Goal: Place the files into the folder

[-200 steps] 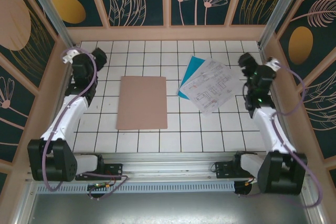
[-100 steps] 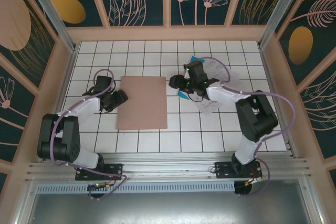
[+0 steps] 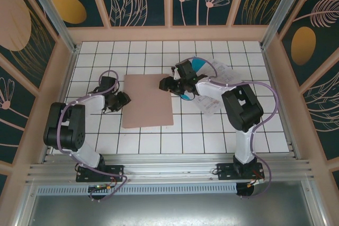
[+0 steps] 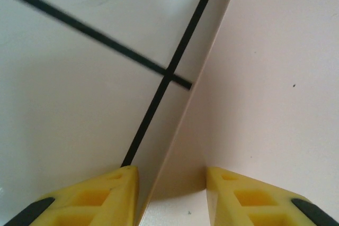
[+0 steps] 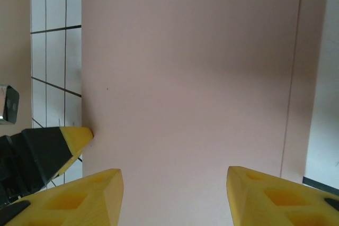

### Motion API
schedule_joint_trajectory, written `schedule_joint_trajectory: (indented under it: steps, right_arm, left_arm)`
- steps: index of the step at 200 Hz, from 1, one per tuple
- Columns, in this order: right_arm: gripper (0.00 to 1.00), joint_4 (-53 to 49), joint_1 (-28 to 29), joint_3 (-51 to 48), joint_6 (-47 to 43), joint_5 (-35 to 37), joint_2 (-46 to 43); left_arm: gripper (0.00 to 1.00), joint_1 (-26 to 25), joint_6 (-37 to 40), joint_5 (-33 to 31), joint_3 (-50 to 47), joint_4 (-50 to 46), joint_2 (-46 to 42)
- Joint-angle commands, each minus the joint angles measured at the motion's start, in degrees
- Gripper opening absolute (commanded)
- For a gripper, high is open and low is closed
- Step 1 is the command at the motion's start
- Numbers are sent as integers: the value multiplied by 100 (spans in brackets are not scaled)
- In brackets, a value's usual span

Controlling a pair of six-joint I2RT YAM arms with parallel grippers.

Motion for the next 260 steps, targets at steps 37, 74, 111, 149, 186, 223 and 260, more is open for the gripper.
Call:
schedule_joint_trajectory:
  steps: [37, 74, 111, 149, 186, 223, 260]
  right_arm:
    - [54, -821, -155, 658, 54, 280, 459]
    - [54, -1041, -223, 842, -23, 332, 692]
    - [54, -1219, -185, 1191, -65, 361, 1000]
    - [54, -1372, -176, 1461, -105, 436, 1203]
    - [54, -1560, -133, 1660, -155, 480, 1363]
    - [53, -1781, -105, 1686, -158, 555, 1530]
    - [51, -2306, -88, 1895, -165, 869, 1736]
  left_arm:
    - [38, -3, -64, -147, 427, 51, 343]
    - [42, -4, -25, -196, 443, -4, 266]
    - [44, -8, 19, -222, 408, -36, 253]
    - [44, -3, 52, -240, 445, -45, 270]
    - [45, -3, 52, -245, 577, -60, 357]
    - [48, -3, 39, -273, 654, -88, 359]
    - [63, -11, -287, -380, 751, -507, -17]
